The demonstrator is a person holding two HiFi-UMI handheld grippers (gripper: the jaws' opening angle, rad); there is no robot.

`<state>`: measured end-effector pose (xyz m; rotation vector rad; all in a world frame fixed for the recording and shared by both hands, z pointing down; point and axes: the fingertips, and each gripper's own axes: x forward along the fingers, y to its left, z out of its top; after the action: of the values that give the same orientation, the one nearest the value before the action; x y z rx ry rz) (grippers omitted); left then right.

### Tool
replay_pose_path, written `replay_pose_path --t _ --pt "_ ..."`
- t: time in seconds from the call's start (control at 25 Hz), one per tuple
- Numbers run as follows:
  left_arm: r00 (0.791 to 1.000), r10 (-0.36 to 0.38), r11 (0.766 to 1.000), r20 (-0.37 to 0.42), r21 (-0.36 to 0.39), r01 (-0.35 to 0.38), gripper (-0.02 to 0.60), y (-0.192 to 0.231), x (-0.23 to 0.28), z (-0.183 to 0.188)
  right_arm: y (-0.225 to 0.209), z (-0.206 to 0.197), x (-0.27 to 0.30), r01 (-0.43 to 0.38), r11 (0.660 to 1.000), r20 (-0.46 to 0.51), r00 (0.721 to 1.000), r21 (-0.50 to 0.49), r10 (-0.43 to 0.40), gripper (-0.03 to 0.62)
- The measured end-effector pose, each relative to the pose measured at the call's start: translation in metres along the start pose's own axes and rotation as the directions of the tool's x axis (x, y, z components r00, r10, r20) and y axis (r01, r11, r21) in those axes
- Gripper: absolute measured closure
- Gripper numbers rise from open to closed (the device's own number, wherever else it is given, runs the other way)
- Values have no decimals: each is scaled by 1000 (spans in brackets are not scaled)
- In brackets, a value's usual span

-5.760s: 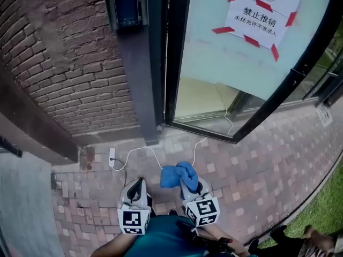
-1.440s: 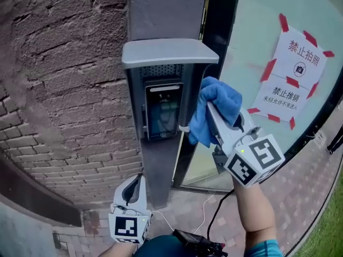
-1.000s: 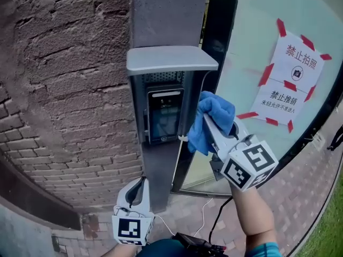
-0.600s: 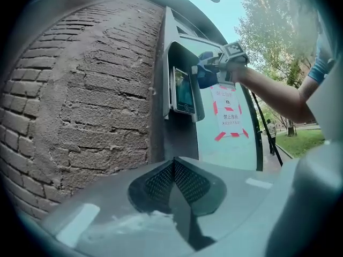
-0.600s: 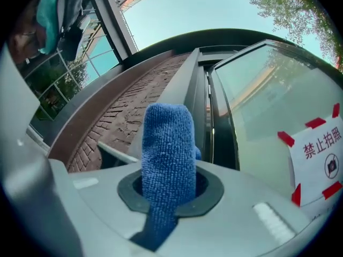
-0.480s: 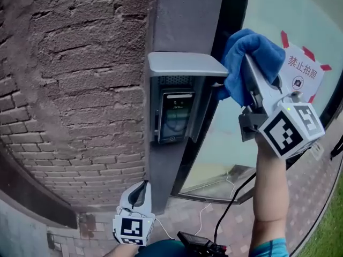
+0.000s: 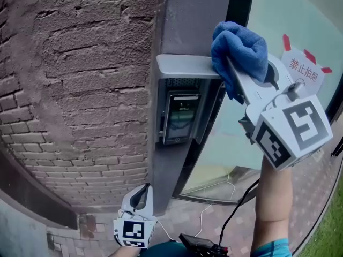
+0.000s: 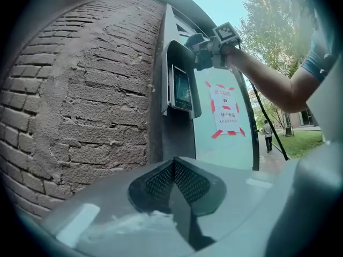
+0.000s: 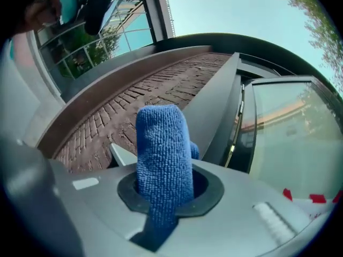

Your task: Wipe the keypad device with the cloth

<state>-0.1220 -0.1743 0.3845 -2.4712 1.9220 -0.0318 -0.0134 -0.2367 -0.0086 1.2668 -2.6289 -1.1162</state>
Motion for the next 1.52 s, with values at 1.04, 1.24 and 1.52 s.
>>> replay_pose_path --t 1.04,1.24,1.52 --pt "994 23 998 105 51 -29 577 29 8 34 6 17 12 -40 975 -14 999 -219 38 548" --pt "996 40 999 81 34 -42 577 29 5 41 42 17 24 -142 960 -62 989 -243 131 549" --pt "992 94 995 85 21 -96 577 48 -11 42 112 57 37 -249 903 22 962 -349 273 549"
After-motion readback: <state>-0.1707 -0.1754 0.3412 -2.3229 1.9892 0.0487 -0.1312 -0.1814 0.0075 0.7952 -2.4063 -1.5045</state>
